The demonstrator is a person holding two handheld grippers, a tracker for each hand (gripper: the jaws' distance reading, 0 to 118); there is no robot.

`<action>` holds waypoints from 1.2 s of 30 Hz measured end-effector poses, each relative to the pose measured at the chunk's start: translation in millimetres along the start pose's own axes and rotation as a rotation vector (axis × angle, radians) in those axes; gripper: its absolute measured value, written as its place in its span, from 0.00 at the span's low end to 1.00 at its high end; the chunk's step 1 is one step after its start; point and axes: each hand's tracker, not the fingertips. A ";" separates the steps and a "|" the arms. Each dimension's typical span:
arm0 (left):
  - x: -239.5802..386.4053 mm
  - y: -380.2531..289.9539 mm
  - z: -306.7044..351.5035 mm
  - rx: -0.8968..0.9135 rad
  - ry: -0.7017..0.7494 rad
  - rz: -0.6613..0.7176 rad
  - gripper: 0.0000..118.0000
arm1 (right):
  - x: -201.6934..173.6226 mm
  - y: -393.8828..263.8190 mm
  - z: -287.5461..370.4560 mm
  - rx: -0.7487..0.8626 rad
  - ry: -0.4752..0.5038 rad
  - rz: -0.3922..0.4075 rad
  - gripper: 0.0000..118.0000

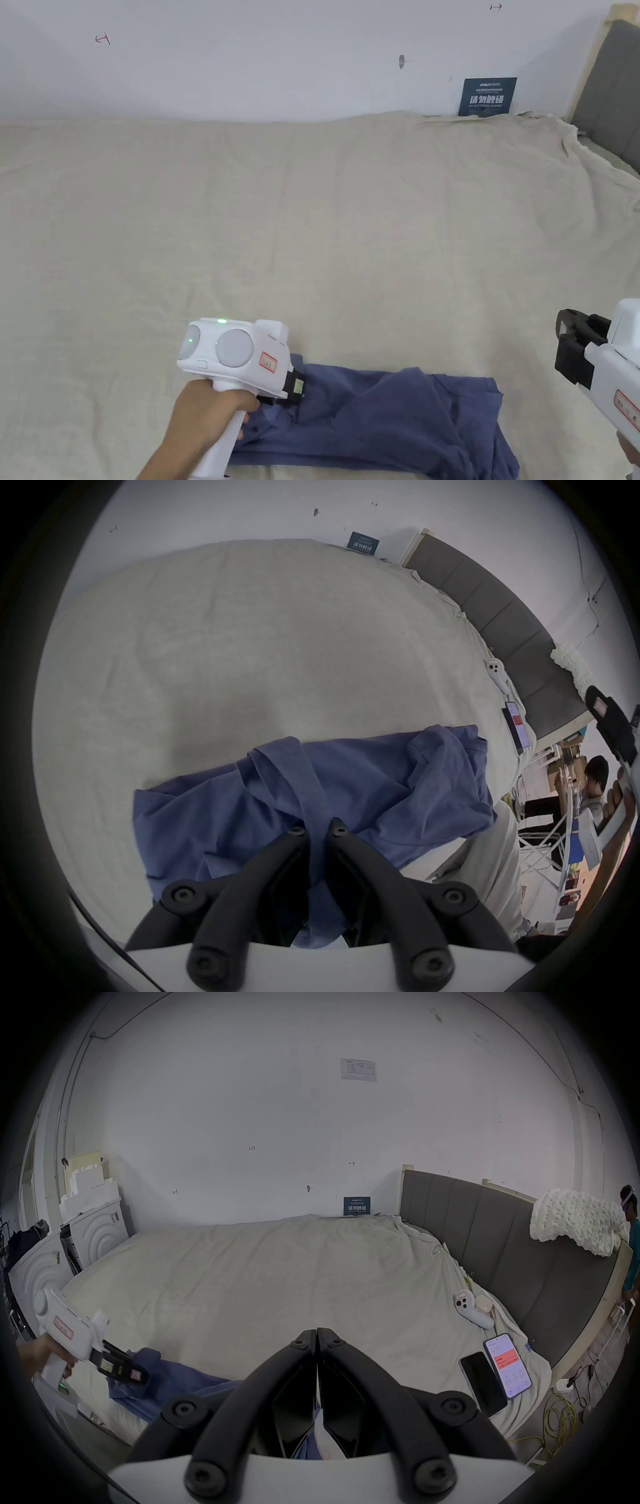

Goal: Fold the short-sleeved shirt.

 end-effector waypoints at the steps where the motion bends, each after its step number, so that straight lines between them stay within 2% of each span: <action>1: 1.1 -0.9 -4.8 -0.004 0.007 0.002 0.03 | 0.6 0.0 0.7 0.000 -0.002 0.002 0.00; 4: 3.0 -6.4 -14.1 -0.020 0.011 0.009 0.05 | 1.8 0.0 2.3 -0.002 -0.008 0.005 0.00; 5: 2.7 -7.1 -15.1 -0.021 0.012 0.011 0.10 | 2.0 -0.1 2.6 -0.002 -0.010 0.005 0.00; 7: 2.4 -8.3 -13.4 -0.012 0.004 0.002 0.29 | 2.1 -0.2 3.0 -0.003 -0.011 0.004 0.00; 10: 9.3 -9.9 -4.7 0.010 -0.013 -0.026 0.76 | 0.9 -0.1 3.0 -0.006 -0.010 0.005 0.00; 11: 11.2 -9.6 -1.1 0.026 -0.005 -0.035 0.81 | 0.1 0.0 2.8 -0.006 -0.009 0.006 0.00; 12: 14.2 -9.1 4.7 0.040 -0.005 -0.048 0.81 | -0.7 0.5 2.7 -0.007 -0.007 0.006 0.00; 13: 14.8 -8.5 11.0 0.052 -0.008 -0.058 0.94 | -1.4 0.9 2.9 -0.007 -0.004 0.005 0.00; 14: 14.7 -7.8 20.1 0.079 -0.020 -0.064 0.97 | -2.4 1.5 3.2 -0.005 -0.002 0.003 0.00; 20: -0.2 -9.0 82.4 0.286 -0.054 -0.016 0.97 | -7.3 7.5 6.1 0.011 0.010 -0.003 0.00; 25: -28.1 -18.3 109.9 0.408 0.011 0.050 0.97 | -9.3 11.5 7.6 0.024 0.015 -0.005 0.00; 27: -41.9 -23.3 110.2 0.417 0.044 0.072 0.94 | -9.9 12.3 7.5 0.026 0.019 -0.005 0.00; 28: -47.9 -25.6 108.9 0.429 0.047 0.087 0.85 | -10.2 12.6 7.6 0.026 0.020 -0.004 0.00; 30: -58.9 -36.0 104.7 0.479 0.062 0.103 0.54 | -10.6 12.5 7.7 0.028 0.019 -0.004 0.00; 31: -62.4 -39.7 101.5 0.485 0.071 0.107 0.27 | -10.5 12.3 7.6 0.028 0.019 -0.006 0.00; 32: -65.6 -42.8 95.4 0.484 0.085 0.111 0.15 | -10.3 12.0 7.4 0.026 0.021 -0.008 0.00; 35: -73.4 -57.1 81.5 0.495 0.098 0.103 0.01 | -9.6 9.8 6.8 0.023 0.017 -0.012 0.00; 36: -76.7 -59.6 74.5 0.492 0.099 0.108 0.00 | -9.2 8.9 6.6 0.022 0.014 -0.014 0.00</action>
